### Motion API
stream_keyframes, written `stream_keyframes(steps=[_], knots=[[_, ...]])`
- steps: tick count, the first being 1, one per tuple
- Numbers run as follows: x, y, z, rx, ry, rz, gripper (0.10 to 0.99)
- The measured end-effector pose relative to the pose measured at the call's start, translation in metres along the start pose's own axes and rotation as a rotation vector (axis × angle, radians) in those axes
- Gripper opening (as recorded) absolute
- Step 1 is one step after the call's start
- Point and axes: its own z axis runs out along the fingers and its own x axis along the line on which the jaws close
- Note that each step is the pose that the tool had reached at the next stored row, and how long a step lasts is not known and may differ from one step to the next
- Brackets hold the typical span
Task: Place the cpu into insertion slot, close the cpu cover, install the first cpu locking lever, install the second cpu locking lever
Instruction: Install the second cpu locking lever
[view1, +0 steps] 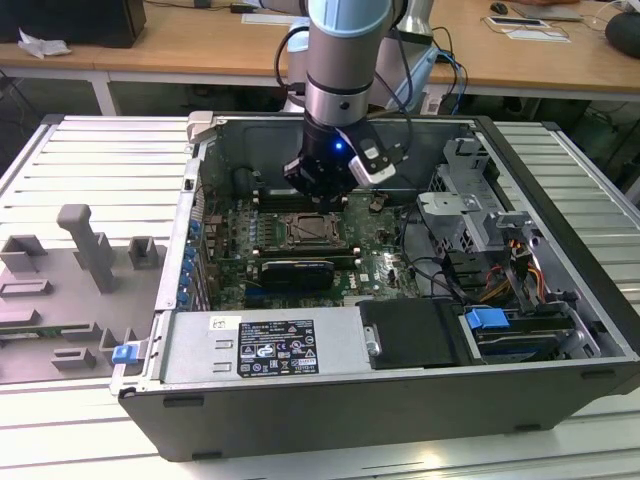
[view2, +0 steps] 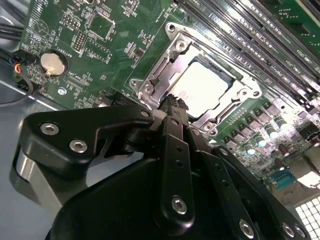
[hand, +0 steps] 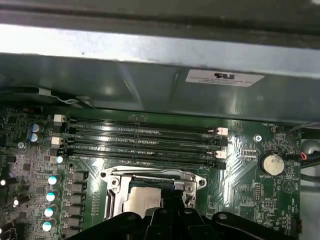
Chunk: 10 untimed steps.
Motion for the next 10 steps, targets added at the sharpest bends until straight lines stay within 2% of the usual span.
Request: stream_keyframes(steps=[4,8,10], knots=[[-0.0001,0.001,-0.0114,0.0,0.0,0.0,0.106],[-0.0001,-0.0004,-0.0123,0.0,0.0,0.0,0.106],[0.0002,-0.0041,-0.0126,0.0,0.0,0.0,0.106]])
